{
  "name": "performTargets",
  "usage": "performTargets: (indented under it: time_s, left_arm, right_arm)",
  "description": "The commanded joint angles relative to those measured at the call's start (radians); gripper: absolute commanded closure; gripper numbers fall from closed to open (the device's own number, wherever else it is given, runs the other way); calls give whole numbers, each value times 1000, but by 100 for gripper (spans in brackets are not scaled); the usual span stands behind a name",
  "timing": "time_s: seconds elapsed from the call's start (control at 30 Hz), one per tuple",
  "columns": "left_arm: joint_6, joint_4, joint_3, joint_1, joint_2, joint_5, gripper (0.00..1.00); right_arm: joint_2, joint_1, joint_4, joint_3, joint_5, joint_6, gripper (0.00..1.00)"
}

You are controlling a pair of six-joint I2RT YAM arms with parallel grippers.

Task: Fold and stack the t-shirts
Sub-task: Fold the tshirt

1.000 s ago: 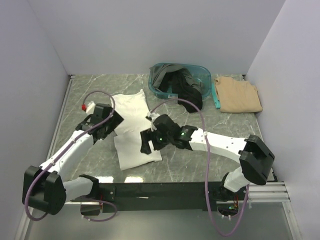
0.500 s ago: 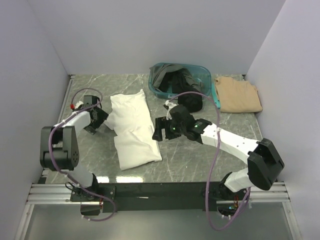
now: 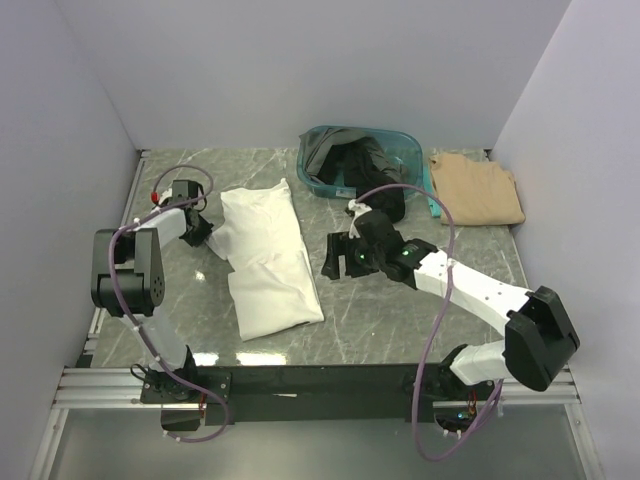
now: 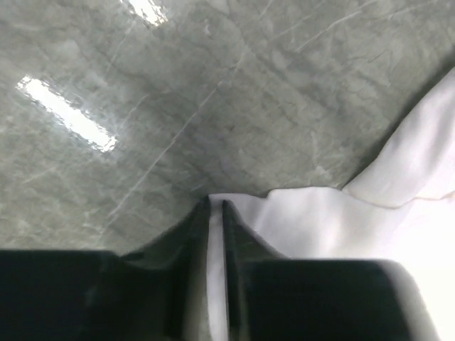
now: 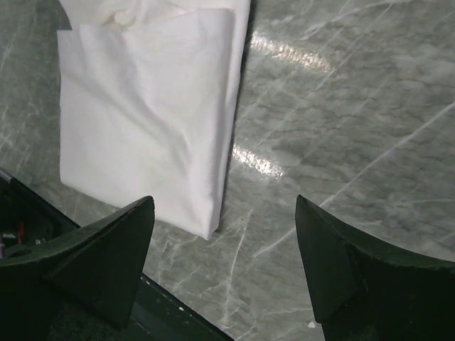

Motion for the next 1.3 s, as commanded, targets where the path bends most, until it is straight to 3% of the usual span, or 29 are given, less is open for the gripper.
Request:
performTargets:
  time_s: [0.0,0.47,0.73,0.9,1.0,1.07,1.13,1.17,1.27]
  left_arm:
    - [51,17,4,-3,25,36,99]
    - [77,107,-51,-18,-142,-20,99]
    - [90,112,-34,-94,-192,-45,99]
    - [75,63,-7,-114,-175,-65,99]
    - [25,-53,2,-127,-155,-175,99]
    - [-9,-97,-8,-109,-146,-208,75]
    - [-5,-54,-19,-75,-135,-148,66]
    - [-2,-36,-27,-66,-127,-134,54]
    - [17,-2,10,-52,-81,-100,48]
  right_arm:
    - [-70,-16,4,-13,46,-32,14]
    - [-103,-39,13,-56,63,-41,15]
    - [-131,-47,16,-77,72,-50,15]
    - [-146,-52,24,-90,63,-55,15]
    - [-145,-53,12,-87,64,-61,15]
    - [-140,-53,15,-90,61,-63,15]
    - [-128,-56,15,-87,49,-63,15]
    - [-123,-56,13,-85,44,-63,15]
    - [-119,-55,15,-90,35,-64,15]
